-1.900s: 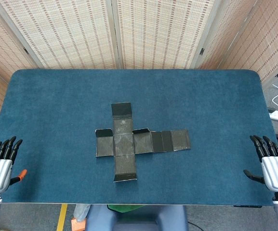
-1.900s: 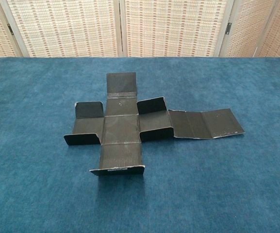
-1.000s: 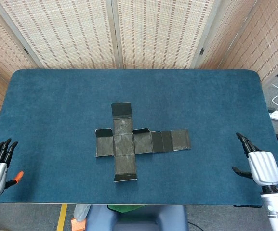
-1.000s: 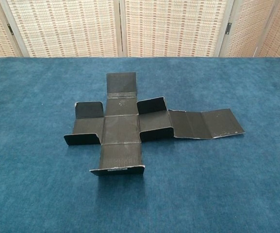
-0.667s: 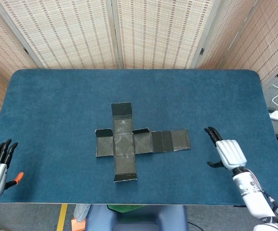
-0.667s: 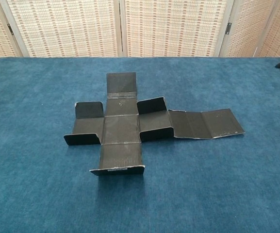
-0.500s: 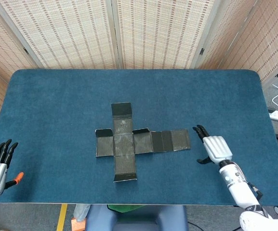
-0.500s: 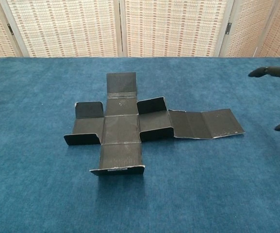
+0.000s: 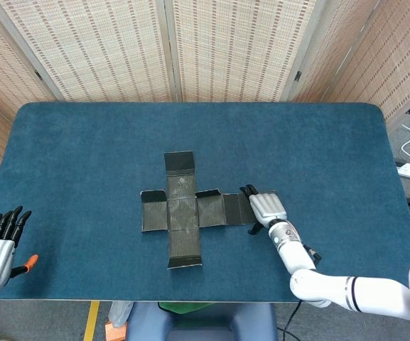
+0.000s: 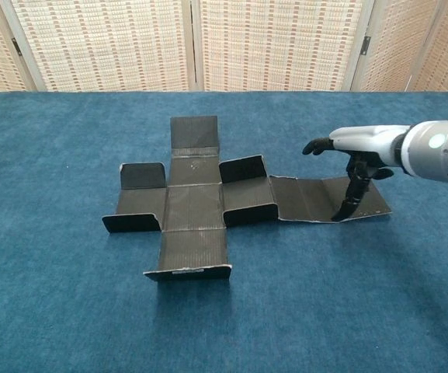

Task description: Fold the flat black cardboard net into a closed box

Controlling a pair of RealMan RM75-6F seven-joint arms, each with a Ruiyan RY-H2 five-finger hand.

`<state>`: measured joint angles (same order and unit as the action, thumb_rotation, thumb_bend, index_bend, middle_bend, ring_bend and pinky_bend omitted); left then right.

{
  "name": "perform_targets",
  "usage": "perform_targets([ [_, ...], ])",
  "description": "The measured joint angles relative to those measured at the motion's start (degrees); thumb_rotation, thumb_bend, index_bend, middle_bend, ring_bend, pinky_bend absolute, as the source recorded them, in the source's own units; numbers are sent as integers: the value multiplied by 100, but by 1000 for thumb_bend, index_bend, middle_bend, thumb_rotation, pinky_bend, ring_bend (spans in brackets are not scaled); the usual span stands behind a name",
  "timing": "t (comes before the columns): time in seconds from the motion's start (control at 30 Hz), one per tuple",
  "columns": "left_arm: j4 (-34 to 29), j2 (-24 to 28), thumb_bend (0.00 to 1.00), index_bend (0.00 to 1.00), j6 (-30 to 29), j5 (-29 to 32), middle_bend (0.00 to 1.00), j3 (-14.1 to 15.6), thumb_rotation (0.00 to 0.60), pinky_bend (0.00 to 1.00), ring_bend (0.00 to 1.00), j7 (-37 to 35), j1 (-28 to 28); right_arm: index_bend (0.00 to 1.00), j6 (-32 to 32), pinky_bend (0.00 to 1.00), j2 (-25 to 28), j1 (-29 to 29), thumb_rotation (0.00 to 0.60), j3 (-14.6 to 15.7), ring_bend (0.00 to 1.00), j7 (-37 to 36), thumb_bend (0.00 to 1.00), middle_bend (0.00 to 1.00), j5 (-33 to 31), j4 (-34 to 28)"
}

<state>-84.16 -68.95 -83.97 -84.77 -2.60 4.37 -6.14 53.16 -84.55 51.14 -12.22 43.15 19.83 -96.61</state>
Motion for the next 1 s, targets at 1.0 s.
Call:
perform_targets([
  [1.0, 166, 11, 237, 0, 299, 150, 0, 51, 600, 20, 0, -257, -57, 0, -94, 923, -1215, 1429, 600, 132, 703, 867, 110, 48, -1739, 1536],
])
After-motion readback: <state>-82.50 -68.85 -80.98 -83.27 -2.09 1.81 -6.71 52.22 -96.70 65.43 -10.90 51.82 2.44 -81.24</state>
